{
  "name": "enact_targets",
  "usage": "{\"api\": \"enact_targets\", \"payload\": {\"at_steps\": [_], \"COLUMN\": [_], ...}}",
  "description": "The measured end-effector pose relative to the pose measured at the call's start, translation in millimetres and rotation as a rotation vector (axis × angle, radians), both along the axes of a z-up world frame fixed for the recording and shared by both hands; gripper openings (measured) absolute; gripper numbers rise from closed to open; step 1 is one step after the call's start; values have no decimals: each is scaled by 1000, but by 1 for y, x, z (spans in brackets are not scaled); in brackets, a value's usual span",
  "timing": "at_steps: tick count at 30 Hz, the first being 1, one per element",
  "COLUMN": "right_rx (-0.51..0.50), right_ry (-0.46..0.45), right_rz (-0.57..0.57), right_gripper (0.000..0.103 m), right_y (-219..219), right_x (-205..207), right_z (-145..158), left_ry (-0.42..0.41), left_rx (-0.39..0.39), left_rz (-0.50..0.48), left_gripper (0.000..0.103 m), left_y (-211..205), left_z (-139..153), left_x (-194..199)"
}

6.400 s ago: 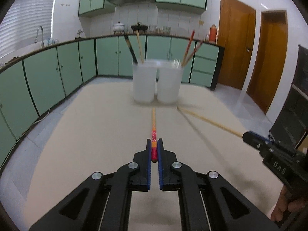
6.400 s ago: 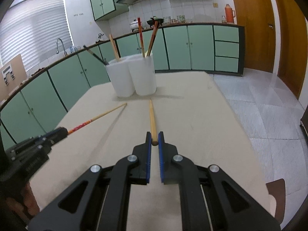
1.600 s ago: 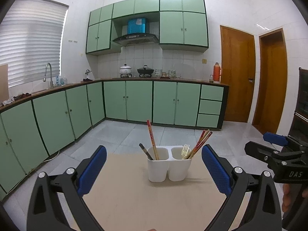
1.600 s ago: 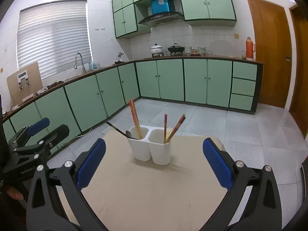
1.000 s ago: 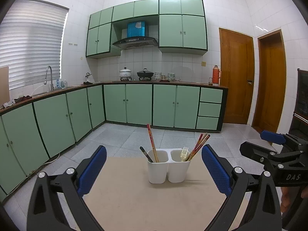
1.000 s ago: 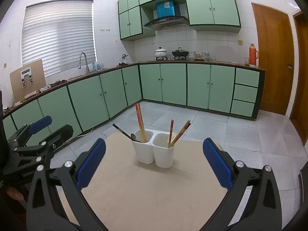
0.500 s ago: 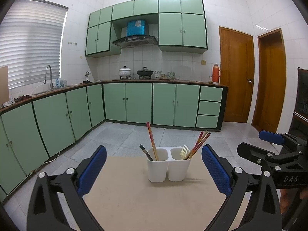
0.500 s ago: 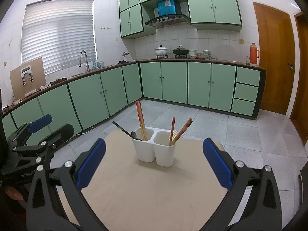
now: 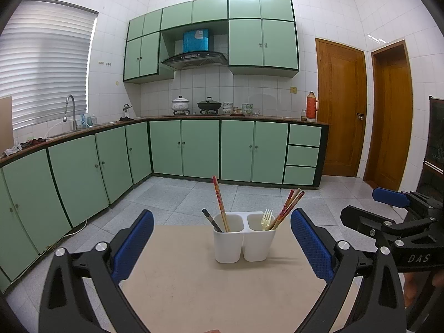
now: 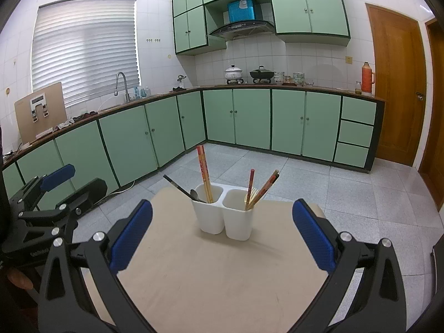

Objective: Organize utensils

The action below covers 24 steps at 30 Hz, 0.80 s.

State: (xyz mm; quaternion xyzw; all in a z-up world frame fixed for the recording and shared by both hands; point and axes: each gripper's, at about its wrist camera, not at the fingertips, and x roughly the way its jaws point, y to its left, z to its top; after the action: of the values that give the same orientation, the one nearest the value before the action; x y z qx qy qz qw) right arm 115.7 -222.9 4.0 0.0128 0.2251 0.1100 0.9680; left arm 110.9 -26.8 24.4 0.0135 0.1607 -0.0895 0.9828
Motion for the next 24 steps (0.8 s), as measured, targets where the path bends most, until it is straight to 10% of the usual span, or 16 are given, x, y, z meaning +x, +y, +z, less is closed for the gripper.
{"api": "enact_targets", "payload": {"at_steps": [24], "right_rx": [0], "right_ry": [0], "right_rz": [1], "right_gripper": [98], "right_y": [4], "right_x": [0], "right_z": [-1], "left_ry": [0], "left_rx": [1], "left_rz": [-1], "left_gripper": [97], "left_y": [0], "left_z": [1], "left_x": [0]}}
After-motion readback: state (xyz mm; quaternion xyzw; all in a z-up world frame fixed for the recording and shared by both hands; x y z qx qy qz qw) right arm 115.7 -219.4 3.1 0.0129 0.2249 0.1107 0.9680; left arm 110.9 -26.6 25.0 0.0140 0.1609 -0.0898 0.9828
